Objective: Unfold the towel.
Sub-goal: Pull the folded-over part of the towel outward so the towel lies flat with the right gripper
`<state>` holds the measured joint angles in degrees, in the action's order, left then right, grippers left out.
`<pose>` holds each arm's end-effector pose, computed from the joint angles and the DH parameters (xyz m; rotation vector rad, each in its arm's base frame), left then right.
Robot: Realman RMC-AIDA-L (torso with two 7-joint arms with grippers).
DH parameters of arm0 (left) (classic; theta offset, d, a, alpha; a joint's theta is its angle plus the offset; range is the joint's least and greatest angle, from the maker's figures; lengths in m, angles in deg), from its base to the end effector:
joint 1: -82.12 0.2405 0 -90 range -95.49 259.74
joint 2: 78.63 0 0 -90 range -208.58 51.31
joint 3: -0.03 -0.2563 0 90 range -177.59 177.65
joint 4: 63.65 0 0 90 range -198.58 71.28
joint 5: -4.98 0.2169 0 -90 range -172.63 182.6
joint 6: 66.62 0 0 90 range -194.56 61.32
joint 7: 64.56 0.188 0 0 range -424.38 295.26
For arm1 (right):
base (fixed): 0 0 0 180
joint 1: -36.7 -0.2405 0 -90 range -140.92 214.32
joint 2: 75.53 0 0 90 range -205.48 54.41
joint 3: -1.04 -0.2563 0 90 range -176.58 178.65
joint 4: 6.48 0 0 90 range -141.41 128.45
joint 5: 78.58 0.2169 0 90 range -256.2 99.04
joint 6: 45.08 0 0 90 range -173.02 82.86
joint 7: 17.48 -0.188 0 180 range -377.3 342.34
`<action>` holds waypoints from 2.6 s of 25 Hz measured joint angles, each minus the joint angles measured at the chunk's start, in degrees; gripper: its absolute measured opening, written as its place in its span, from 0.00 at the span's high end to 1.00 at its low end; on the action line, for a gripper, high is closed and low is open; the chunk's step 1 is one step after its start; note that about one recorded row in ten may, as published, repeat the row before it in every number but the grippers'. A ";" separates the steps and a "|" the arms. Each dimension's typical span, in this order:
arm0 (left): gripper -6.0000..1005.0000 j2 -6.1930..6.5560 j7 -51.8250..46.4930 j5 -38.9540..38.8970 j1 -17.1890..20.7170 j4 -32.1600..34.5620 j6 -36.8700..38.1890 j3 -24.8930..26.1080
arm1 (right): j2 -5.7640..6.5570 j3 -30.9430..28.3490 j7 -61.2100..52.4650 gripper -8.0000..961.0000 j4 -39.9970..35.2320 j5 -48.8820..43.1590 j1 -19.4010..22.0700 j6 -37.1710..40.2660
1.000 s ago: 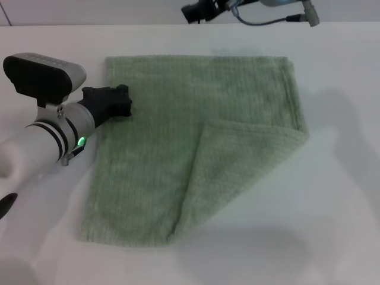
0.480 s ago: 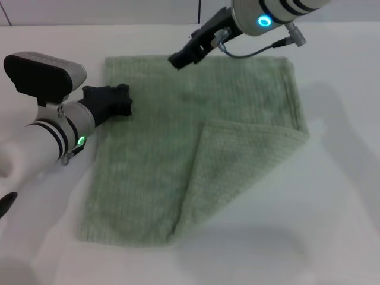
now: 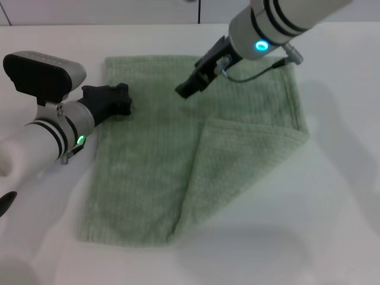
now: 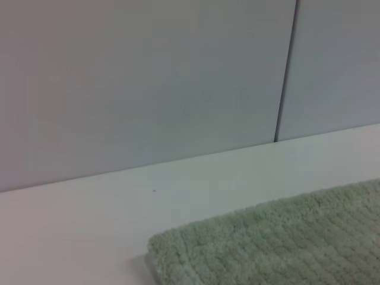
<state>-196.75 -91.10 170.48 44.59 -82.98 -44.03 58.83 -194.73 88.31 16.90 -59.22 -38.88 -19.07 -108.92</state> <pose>-0.2813 0.4385 -0.1186 -2.0658 -0.7829 -0.3316 0.1019 0.4430 -0.1108 -2.6607 0.5999 -0.2805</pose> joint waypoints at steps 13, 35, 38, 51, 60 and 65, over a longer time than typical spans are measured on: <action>1.00 0.00 0.00 0.00 0.01 -0.18 0.00 -0.01 | -0.10 0.59 2.15 0.27 5.91 2.95 -0.44 -0.65; 1.00 -0.09 -0.07 0.00 0.01 -0.20 0.01 0.00 | -0.23 -0.08 -2.15 0.27 11.27 3.62 -0.06 1.01; 1.00 -0.10 -0.06 0.00 0.02 -0.20 0.04 0.00 | -0.26 -0.06 -2.91 0.27 11.43 3.96 0.32 1.54; 1.00 -0.09 0.00 0.00 0.02 0.00 0.27 -0.01 | -0.34 0.47 -3.65 0.27 13.14 4.80 0.36 2.94; 1.00 -0.01 0.01 0.00 0.00 0.00 0.27 -0.01 | -0.34 0.58 -3.69 0.27 13.72 4.86 0.09 3.19; 1.00 0.00 0.08 0.00 -0.11 0.00 0.27 0.00 | -0.34 0.62 -3.69 0.27 13.84 4.86 0.06 3.20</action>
<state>-196.75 -91.02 170.48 44.48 -82.98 -43.77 58.83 -195.06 88.93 13.21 -45.38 -34.01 -19.01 -105.72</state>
